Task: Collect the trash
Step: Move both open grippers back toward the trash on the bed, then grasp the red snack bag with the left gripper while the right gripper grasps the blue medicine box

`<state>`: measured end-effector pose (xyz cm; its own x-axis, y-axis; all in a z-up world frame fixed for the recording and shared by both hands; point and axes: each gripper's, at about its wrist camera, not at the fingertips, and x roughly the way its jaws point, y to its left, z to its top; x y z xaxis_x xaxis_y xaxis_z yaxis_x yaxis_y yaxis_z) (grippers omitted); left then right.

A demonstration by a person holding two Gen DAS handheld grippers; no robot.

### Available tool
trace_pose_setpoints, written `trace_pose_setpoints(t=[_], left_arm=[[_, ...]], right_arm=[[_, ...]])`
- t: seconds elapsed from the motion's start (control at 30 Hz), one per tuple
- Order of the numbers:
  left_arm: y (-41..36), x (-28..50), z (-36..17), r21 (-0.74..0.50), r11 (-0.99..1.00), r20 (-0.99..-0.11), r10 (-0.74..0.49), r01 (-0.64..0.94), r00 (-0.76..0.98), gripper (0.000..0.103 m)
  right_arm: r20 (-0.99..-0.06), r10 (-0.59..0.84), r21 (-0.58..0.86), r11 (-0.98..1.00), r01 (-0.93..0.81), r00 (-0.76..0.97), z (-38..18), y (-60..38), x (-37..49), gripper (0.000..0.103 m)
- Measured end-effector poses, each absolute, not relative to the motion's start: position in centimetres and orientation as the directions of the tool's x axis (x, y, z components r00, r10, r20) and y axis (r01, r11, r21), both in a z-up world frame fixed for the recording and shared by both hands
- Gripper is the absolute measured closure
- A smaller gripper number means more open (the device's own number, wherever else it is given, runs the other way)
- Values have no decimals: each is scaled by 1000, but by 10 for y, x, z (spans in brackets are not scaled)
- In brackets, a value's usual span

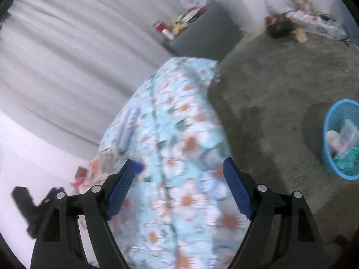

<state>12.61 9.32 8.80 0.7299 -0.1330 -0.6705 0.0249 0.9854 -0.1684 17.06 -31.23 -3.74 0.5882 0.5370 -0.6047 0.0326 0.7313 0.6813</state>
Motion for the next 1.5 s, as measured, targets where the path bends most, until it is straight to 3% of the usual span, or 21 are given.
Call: trace_pose_setpoints(t=[0.2,0.37,0.73,1.07,1.1,1.33,1.37,1.5], left_arm=[[176,141,61,-264,951,-687,-69,-160,723,20],[208,159,33,-359,911,-699,-120,-201,705,22],[236,192,-9,-451,866,-729,-218,-215,649,53],[239,201,-19,-467,862,-716,-238,-197,656,78],[239,200,-19,-467,863,-713,-239,-193,659,83],[235,196,-10,-425,887,-701,-197,-180,685,87],[235,196,-9,-423,888,-698,-193,-179,689,88],[236,190,-1,-421,889,-679,-179,-178,712,91]], right_arm=[[-513,710,791,609,-55,482,-24,-270,221,25],[-470,817,854,517,-63,335,-29,-210,274,25],[-536,840,843,529,95,86,-87,-102,385,25],[-542,838,835,527,157,67,-109,-77,417,25],[-543,836,834,529,157,71,-109,-77,418,27],[-583,806,809,566,158,100,-112,-72,416,49],[-582,807,810,563,164,104,-115,-71,419,56],[-572,809,818,550,170,133,-116,-76,415,61]])
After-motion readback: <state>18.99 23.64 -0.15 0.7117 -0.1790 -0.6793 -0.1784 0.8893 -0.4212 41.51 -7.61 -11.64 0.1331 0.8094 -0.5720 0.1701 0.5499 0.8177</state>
